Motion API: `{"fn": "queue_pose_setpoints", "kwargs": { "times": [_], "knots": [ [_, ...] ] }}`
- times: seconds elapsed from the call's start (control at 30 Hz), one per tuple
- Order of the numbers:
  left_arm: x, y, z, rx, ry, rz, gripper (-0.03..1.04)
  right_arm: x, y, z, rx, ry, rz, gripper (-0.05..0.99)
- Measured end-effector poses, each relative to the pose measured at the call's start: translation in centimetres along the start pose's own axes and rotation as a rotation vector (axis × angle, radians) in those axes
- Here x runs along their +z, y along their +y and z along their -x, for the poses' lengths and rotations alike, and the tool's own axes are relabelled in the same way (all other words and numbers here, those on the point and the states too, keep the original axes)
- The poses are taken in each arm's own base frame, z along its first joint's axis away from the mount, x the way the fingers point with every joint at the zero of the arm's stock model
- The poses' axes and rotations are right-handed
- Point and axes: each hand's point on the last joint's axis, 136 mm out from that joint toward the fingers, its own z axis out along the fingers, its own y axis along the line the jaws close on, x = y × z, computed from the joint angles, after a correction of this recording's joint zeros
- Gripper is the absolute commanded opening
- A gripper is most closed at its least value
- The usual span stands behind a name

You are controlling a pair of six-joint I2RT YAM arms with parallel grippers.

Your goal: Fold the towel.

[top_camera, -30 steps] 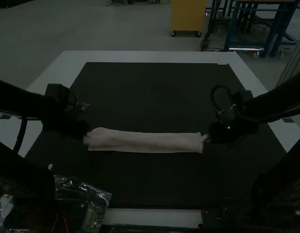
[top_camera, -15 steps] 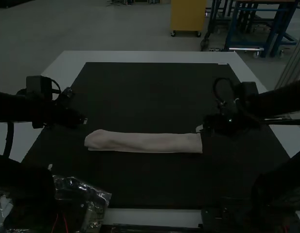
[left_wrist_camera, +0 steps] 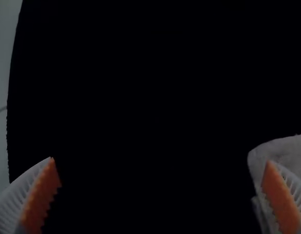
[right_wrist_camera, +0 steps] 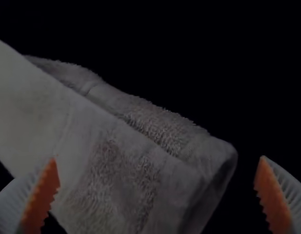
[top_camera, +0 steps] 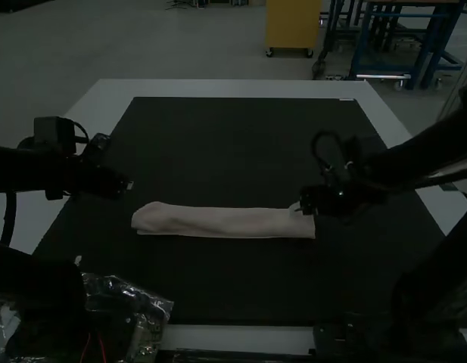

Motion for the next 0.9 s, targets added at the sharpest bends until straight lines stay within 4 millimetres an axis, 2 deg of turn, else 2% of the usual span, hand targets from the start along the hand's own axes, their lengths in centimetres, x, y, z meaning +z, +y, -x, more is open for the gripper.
{"fn": "queue_pose_setpoints", "kwargs": {
  "times": [0.2, 0.3, 0.43, 0.47, 0.5, 0.53, 0.6, 0.73, 0.83, 0.9],
  "knots": [
    [0.0, -0.2, 0.1, -0.023, -0.004, -0.010, 0.97, 0.5, -0.1, -0.1, 0.001, 0.000, 0.000, 0.90],
    [0.0, -0.3, 0.1, -0.036, -0.006, -0.016, 0.97, 1.2, 0.0, -0.7, -0.006, 0.018, 0.000, 0.81],
    [0.0, -0.3, 0.2, -0.051, -0.008, -0.020, 0.97, 2.2, -0.3, -1.5, -0.018, 0.038, -0.025, 0.51],
    [0.0, -0.3, 0.2, -0.053, -0.008, -0.020, 0.97, 2.3, -0.6, -1.5, -0.018, 0.038, -0.039, 0.36],
    [0.0, -0.4, 0.2, -0.055, -0.009, -0.021, 0.97, 2.4, -0.9, -1.5, -0.019, 0.037, -0.053, 0.12],
    [0.0, -0.4, 0.2, -0.056, -0.009, -0.022, 0.97, 2.4, -1.1, -1.5, -0.021, 0.038, -0.066, -0.03],
    [0.0, -0.4, 0.2, -0.061, -0.010, -0.024, 0.97, 2.8, -0.8, -1.7, -0.017, 0.052, -0.041, -0.02],
    [0.0, -0.4, 0.6, -0.067, -0.028, -0.025, 0.97, 2.3, -0.7, -2.3, 0.018, 0.088, -0.004, -0.02],
    [0.0, -0.2, 1.0, -0.069, -0.044, -0.022, 0.97, 0.7, -1.7, -3.1, 0.074, 0.108, 0.005, -0.02],
    [0.0, -0.2, 1.2, -0.068, -0.053, -0.019, 0.97, -0.7, -3.2, -2.3, 0.106, 0.066, -0.016, -0.02]
  ]
}}
